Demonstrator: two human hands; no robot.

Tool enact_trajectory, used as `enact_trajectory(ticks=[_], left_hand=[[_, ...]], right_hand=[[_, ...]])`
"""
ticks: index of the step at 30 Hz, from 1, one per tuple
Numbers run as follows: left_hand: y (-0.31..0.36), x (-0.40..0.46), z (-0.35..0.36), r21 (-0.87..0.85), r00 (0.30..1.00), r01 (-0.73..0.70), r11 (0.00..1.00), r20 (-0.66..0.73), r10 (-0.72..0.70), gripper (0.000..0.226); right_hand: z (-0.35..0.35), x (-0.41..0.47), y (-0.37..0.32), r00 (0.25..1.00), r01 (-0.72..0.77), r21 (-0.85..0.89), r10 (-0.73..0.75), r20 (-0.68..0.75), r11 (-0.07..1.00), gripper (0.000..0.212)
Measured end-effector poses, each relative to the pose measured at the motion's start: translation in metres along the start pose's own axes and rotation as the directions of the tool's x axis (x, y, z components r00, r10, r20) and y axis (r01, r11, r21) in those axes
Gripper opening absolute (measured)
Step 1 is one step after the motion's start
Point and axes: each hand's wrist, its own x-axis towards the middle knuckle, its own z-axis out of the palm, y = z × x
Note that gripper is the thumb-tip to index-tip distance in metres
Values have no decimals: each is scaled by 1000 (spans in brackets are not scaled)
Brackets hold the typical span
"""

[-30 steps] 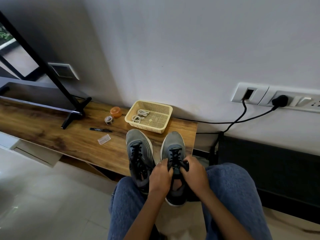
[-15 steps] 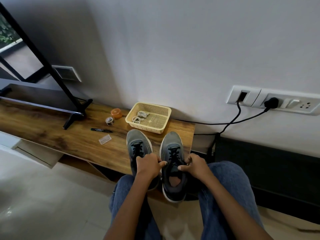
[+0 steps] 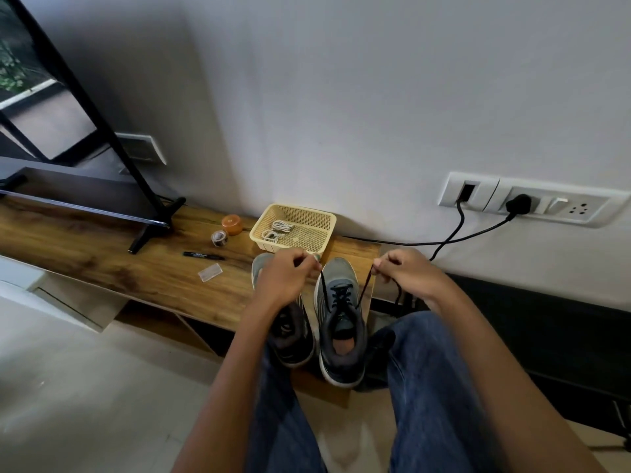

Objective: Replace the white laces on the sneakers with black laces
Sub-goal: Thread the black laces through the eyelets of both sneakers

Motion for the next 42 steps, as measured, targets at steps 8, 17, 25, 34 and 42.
enact_trajectory(ticks=[8,17,25,34,42], left_hand=[[55,-21,-27,-46,980,-195,980,-38,193,24],[88,-31,-35,-54,939,-342,938,-59,339,15],[75,-35,-21,-491,966,-254,833,-82,246,36],[43,-37,14,-470,954,-140,872,173,246,28],[34,-39,15,-481,983,-133,867,47,176,21]], right_hand=[[-13,-33,-62,974,210,31,-207,-92,977,20],[-10,-42,-87,938,316,-71,-323,-126,946,14],[-7,-52,-89,889,348,-59,-350,-296,936,4],[-15,-51,-85,844,405,27,-362,-397,914,14],[10,-27,-31,872,280,244,-140,-469,928,21]])
